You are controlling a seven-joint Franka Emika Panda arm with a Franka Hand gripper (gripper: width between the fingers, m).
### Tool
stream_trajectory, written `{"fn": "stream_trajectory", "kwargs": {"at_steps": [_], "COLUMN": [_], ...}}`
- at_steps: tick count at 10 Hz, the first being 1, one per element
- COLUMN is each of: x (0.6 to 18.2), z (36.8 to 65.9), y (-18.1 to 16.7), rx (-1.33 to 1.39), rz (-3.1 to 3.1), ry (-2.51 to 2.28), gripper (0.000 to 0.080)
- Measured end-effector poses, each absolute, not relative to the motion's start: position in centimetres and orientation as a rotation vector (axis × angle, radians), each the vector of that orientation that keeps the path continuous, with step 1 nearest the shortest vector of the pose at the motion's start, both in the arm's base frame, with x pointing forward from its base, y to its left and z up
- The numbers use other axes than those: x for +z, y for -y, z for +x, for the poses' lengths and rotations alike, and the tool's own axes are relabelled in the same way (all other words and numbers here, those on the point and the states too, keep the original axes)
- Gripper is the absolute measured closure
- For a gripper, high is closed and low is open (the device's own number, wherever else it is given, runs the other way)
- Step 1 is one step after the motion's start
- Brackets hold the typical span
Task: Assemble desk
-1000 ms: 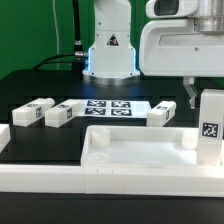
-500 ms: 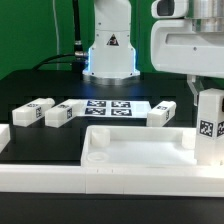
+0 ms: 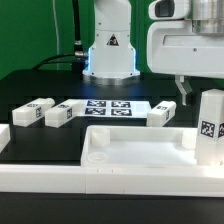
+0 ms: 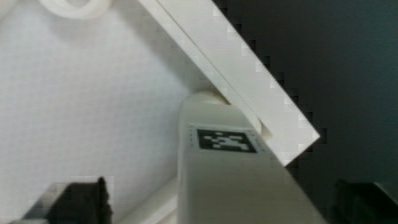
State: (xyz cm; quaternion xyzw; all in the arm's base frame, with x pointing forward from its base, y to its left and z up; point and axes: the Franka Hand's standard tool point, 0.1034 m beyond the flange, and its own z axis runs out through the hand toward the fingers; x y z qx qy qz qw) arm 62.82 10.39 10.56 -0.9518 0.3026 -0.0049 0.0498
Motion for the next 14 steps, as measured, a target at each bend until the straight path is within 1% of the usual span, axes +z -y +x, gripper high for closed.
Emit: {"fn": "stream_trajectory", "kwargs": {"at_steps": [1,5,9,10,14], "x": [10.55,10.59,10.48,10.48,10.49], "z": [62.82,63.01,62.99,62.99,63.05], "y": [-10.40,-10.17,-10.22,-10.19,-9.96], "rx": [-0.023,-0.058,-0.073,-0.080,-0.090], "rz": [-2.946,-3.057,-3.058,-3.046,-2.976], "ry": [-0.765,-0.175,0.259,0.486,0.866], "gripper": [0.0153,0.0151,0.0151,0.0151,0.0151]}}
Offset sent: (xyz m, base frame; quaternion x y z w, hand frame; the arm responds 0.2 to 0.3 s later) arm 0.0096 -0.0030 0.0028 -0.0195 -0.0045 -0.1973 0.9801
